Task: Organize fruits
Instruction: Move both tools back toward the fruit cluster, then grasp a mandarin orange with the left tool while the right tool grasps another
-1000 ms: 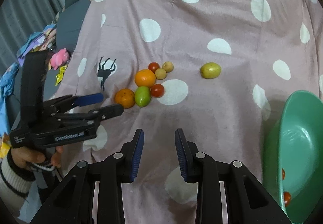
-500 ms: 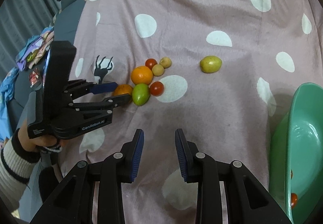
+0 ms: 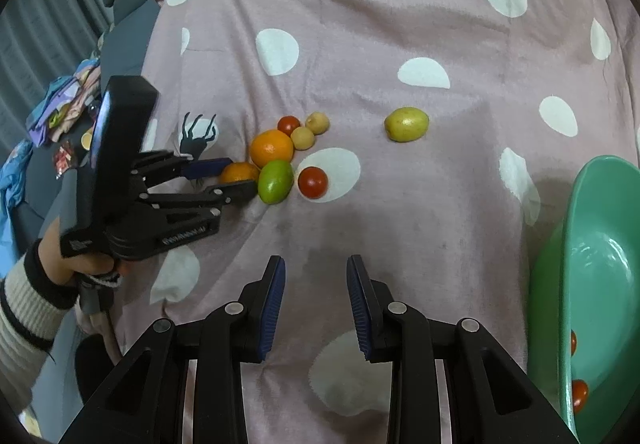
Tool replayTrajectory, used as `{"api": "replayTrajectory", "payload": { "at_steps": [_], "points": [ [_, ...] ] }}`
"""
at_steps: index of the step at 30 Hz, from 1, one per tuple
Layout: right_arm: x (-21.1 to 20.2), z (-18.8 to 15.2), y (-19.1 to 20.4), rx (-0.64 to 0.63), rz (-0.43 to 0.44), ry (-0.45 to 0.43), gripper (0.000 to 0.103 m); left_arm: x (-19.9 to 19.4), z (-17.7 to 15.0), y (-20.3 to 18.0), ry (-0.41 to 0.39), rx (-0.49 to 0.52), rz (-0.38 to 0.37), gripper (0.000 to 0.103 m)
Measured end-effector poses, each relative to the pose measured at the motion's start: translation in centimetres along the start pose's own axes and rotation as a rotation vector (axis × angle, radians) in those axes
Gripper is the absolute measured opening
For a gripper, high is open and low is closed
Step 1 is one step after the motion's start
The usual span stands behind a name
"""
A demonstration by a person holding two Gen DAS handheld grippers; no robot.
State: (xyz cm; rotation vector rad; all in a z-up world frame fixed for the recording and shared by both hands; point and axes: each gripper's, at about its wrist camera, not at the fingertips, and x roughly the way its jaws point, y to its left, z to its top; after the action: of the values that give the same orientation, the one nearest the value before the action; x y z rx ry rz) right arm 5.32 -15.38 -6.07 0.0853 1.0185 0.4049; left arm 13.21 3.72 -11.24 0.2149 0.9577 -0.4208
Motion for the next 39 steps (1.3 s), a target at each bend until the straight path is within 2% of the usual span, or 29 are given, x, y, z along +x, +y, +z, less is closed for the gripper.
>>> {"api": "replayTrajectory", "payload": {
  "at_steps": [2, 5, 11, 14, 17, 19, 23, 28, 34, 39],
  "points": [
    [0.1, 0.1, 0.1, -0.004, 0.007, 0.001, 0.031, -1.0, -0.7, 0.8, -0.037, -0.073, -0.070, 0.037],
    [0.6, 0.8, 0.5, -0.016, 0.012, -0.006, 0.031, -2.8, -1.7, 1.3, -0.089, -0.139, -0.110, 0.037],
    [3.3, 4.0, 2.5, -0.051, 0.051, -0.035, 0.031, -5.3, -1.6, 1.7, -0.182, -0.188, -0.080, 0.037],
    [5.8, 5.9, 3.8, -0.078, 0.019, -0.032, 0.031, -5.1, -1.4, 2.4, -0.183, -0.206, -0.040, 0.037],
    [8.1, 7.3, 4.7, -0.094, 0.006, -0.025, 0.033, -5.0, -1.5, 3.3, -0.179, -0.228, -0.042, 0.037],
    [9.7, 7.9, 4.8, -0.087, 0.009, 0.008, 0.040, -5.2, -1.8, 3.9, -0.181, -0.239, -0.036, 0.037],
    [11.4, 8.7, 5.0, -0.084, -0.004, 0.029, 0.041, -5.6, -2.3, 5.1, -0.186, -0.270, -0.043, 0.038],
    [13.5, 9.1, 5.5, -0.087, -0.009, 0.079, 0.047, -5.6, -2.7, 6.0, -0.189, -0.290, -0.055, 0.038],
    [14.1, 9.1, 5.6, -0.080, -0.017, 0.094, 0.047, -5.7, -2.9, 6.1, -0.190, -0.287, -0.056, 0.038],
    [12.1, 8.6, 5.6, -0.061, -0.023, 0.039, 0.046, -6.2, -2.8, 5.5, -0.191, -0.273, -0.054, 0.038]
  ]
}}
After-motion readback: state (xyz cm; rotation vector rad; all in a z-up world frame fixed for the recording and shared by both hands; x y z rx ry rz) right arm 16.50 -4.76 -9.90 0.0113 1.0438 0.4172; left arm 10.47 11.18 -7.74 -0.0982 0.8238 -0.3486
